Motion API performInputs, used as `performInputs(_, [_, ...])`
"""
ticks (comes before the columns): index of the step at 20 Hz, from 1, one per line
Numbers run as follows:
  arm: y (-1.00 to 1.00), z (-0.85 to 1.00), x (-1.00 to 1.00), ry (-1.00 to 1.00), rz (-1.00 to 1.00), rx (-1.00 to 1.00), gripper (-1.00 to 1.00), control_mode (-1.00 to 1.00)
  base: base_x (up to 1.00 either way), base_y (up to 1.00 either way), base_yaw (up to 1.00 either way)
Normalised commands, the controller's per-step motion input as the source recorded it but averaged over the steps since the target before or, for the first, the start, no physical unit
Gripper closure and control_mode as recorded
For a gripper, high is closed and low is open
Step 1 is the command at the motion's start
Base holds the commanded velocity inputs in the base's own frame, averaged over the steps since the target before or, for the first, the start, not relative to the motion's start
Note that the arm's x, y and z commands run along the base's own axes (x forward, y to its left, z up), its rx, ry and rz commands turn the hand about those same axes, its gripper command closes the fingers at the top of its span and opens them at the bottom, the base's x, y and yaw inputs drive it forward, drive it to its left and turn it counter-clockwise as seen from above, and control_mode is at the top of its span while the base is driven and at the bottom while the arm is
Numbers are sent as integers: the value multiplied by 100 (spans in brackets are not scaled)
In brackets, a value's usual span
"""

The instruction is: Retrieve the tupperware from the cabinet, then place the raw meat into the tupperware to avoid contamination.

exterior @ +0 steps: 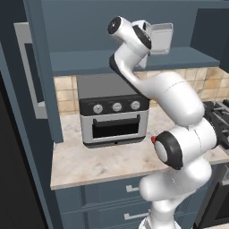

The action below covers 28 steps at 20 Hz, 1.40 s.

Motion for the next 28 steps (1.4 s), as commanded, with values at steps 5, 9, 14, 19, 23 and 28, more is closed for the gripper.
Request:
performInputs(5, [3,0,-99,0,0,0,100,-100,0,0,0])
performInputs(9, [0,0,-100,0,0,3,100,-100,0,0,0])
performInputs(14, [-4,1,-87,3,0,5,100,-100,0,0,0])
performInputs(19, [-23,0,-89,0,0,8,100,-100,0,0,0])
performInputs(23, [-23,-8,-98,-1,0,12,100,-100,0,0,0])
performInputs(28, [-22,-10,-95,0,0,9,100,-100,0,0,0])
